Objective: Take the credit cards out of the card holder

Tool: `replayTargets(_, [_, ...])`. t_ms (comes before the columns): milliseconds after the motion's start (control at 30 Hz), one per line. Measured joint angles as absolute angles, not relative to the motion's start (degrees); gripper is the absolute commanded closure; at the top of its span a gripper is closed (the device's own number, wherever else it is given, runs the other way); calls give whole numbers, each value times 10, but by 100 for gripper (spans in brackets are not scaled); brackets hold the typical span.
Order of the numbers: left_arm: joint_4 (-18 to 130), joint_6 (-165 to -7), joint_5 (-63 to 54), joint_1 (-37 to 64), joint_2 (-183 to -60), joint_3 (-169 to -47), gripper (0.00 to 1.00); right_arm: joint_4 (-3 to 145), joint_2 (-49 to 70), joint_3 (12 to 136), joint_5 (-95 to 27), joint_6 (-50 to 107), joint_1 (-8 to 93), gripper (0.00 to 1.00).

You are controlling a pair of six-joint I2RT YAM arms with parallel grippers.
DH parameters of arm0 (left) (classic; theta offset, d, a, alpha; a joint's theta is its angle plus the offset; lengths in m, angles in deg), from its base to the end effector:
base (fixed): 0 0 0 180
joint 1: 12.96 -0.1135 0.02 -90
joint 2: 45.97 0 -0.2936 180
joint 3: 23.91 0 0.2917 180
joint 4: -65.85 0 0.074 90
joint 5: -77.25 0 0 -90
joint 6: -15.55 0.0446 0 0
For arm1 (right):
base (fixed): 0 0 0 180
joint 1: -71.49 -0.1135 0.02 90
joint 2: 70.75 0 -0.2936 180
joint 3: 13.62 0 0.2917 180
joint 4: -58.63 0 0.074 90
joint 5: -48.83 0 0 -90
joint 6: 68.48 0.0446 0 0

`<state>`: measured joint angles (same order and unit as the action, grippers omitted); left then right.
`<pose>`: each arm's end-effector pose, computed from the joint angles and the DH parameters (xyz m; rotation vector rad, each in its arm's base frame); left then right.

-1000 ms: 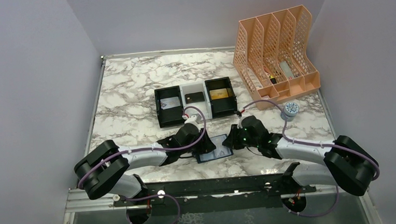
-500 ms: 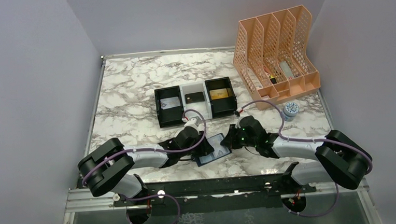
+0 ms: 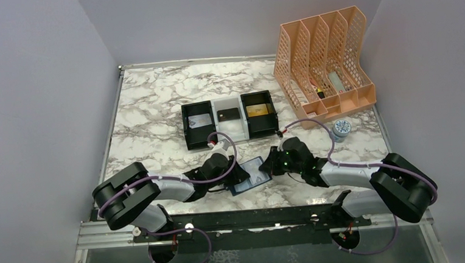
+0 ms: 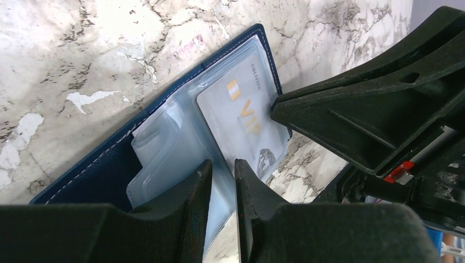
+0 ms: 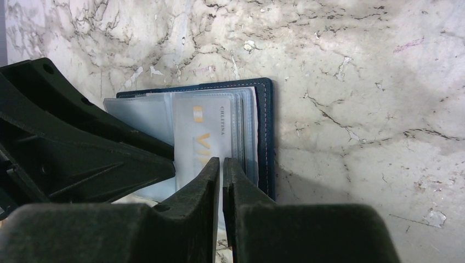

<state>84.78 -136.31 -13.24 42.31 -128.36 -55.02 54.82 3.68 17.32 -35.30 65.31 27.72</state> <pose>0.1506 -0.2166 0.1135 -0.1424 2.3754 -1.1120 0.1730 0.1720 0.1200 -0.0581 2.4305 0.8798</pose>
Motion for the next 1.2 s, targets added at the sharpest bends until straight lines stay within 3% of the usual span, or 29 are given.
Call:
replayTargets(133, [875,-1375,-132,424,-1297,-548,75,543,35,170,-353,654,277,91])
replayTargets(267, [908,-1384,-129,424,-1321,-548,91,543,34,169,-353,654,278,91])
replayTargets(433, [918,-1391,-128,424,-1327,-546,100,548,31,169,-354,654,281,91])
replayTargets(1200, [935,-1392,-128,427,-1299,-516,97,621,-8,178,-350,631,279,87])
